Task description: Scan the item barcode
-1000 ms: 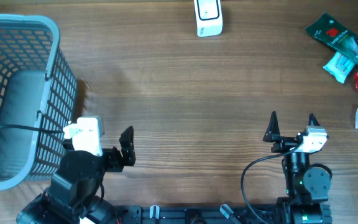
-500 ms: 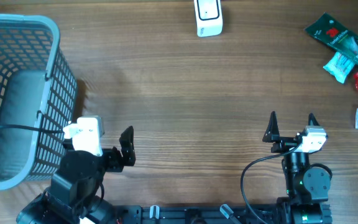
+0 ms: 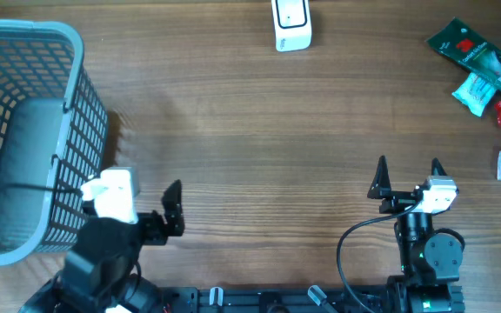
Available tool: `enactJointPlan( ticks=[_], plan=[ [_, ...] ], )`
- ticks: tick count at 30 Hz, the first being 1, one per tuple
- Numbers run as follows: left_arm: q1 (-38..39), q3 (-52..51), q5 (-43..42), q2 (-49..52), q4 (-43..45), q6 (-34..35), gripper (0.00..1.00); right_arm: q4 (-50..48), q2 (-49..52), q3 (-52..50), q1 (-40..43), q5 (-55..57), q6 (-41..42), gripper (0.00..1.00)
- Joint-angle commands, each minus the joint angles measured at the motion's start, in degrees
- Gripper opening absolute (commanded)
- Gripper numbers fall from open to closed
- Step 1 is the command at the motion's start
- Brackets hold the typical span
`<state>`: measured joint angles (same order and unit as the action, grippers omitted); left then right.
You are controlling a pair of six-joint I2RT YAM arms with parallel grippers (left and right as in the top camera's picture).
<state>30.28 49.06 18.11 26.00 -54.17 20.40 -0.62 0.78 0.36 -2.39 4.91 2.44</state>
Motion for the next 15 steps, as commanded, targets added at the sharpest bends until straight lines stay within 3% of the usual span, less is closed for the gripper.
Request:
enactJointPlan(
  ticks=[1,5,10,15],
  plan=[
    [-7.7,-0.8,-5.0,-2.2,-0.1,-0.5,1.0,-0.2,-0.6,-0.1,0.5,-1.1,-0.8,1.0],
    [-19.1,-3.9,-10.8,-6.6,-0.3,1.2,1.0,-0.2,-0.6,-0.1,0.5,-1.1,-0.8,1.0],
    [-24.4,-9.5,-11.5,-19.6,3.0,0.9,1.0,-0.2,-0.6,-0.1,0.5,-1.1,-0.8,1.0],
    [-27.6,-21.5,-16.5,-25.8,20.0,-5.3,1.0,-0.2,-0.6,-0.1,0.5,-1.1,-0.8,0.99]
  ],
)
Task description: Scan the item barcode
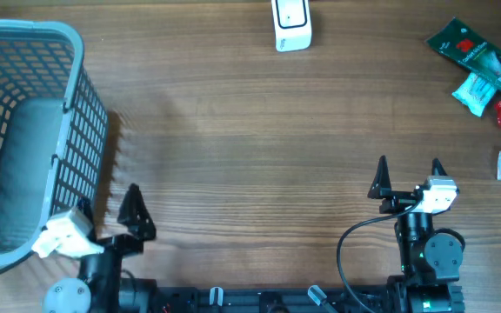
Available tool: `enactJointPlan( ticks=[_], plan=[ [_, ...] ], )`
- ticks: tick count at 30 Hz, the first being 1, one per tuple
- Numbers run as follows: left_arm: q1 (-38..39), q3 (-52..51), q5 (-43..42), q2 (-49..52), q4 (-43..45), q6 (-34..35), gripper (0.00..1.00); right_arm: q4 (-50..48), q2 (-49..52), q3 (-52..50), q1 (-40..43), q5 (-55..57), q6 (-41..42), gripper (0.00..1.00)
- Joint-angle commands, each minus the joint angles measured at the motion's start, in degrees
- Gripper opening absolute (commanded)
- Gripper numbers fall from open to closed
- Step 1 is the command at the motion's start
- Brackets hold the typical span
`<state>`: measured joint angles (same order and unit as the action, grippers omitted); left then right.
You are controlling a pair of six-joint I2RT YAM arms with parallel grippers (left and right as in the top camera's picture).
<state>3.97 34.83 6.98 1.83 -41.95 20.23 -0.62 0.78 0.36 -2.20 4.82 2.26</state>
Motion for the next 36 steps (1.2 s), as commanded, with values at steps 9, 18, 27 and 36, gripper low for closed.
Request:
enactJointPlan(
  ticks=[9,18,27,36],
  plan=[
    [-1.7,-26.5,-9.1,-1.6,32.5,-8.3,1.0,-0.2,-0.6,-0.1,0.3,-1.0,-0.6,1.0],
    [-1.9,-33.1,-9.1,-1.6,34.9,-11.1,1.0,-0.2,-0.6,-0.1,0.3,-1.0,-0.6,1.0],
    [-1.9,-34.5,-9.0,-1.6,39.2,-20.1,1.0,-0.1,-0.3,-0.1,0.3,-1.0,-0.6,1.0],
    [-1.9,-34.5,-9.1,-1.6,37.6,-19.8,1.0,-0.2,-0.3,-0.1,0.3,-1.0,-0.6,1.0]
  ],
)
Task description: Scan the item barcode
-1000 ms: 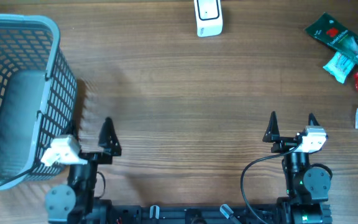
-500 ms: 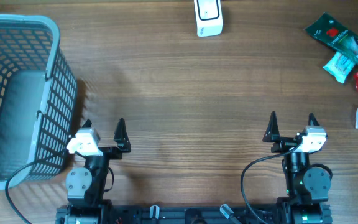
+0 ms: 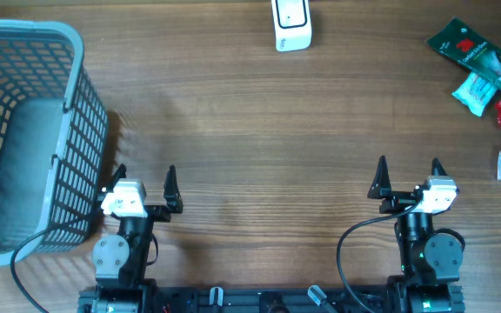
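Note:
A white barcode scanner point(image 3: 291, 24) lies at the table's far edge, centre. The items lie at the far right: a green packet point(image 3: 477, 52), a light blue packet point(image 3: 476, 92), a red round item and a small pink and white box. My left gripper point(image 3: 144, 179) is open near the front left, beside the basket, with nothing between its fingers. My right gripper point(image 3: 407, 174) is open near the front right, also holding nothing, well short of the items.
A grey-blue mesh basket point(image 3: 83, 104) stands at the left, close to the left gripper. Black cables run from both arms along the front edge. The wooden table stretches between the arms and the scanner.
The left arm has moved to the right and straightened, its open gripper now pointing away from the front edge. The right arm and all items are unchanged.
The left arm was bent low at the front left corner with its gripper turned to the right. Then it sat further left, by the basket's corner. Now it rests upright, mirroring the right arm, which stayed still throughout.

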Available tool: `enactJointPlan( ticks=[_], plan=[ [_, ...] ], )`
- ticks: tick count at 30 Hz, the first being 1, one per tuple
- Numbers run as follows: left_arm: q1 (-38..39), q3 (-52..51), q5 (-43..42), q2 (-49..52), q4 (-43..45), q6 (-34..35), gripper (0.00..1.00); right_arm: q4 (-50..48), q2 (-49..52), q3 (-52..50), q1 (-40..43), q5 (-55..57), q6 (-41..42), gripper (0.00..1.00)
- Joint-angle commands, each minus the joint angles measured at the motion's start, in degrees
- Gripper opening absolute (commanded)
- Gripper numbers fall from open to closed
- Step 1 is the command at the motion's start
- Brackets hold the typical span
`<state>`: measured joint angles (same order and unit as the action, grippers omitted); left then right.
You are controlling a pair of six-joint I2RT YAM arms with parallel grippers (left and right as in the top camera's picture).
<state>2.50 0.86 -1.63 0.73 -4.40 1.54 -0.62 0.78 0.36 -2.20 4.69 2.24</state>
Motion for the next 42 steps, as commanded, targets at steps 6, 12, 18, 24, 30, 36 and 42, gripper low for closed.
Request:
enactJointPlan(
  ticks=[6,12,18,24,30,36,42],
  plan=[
    [-0.4,-0.5,-0.5,-0.5,0.1,-1.1,1.0,-0.2,-0.3,-0.1,0.3,-0.9,-0.6,1.0],
    [-0.4,-0.6,-0.5,-0.5,0.1,-1.1,1.0,-0.2,-0.3,-0.1,0.3,-0.9,-0.6,1.0],
    [-0.4,-0.5,-0.5,-0.5,0.1,-1.1,1.0,-0.1,-0.3,-0.1,0.3,-0.9,-0.6,1.0],
    [-0.5,-0.5,-0.5,-0.5,0.1,-1.1,1.0,-0.1,-0.3,-0.1,0.3,-0.9,-0.6,1.0],
    [-4.1,-0.5,-0.5,-0.5,0.1,-1.1,1.0,-0.1,-0.3,-0.1,0.3,-0.9,-0.6,1.0],
    [-5.6,-0.5,-0.5,-0.5,0.1,-1.1,1.0,-0.1,-0.3,-0.1,0.3,-0.9,-0.6,1.0],
    [-5.6,-0.5,-0.5,-0.5,0.1,-1.1,1.0,-0.1,-0.3,-0.1,0.3,-0.9,-0.7,1.0]
  ],
)
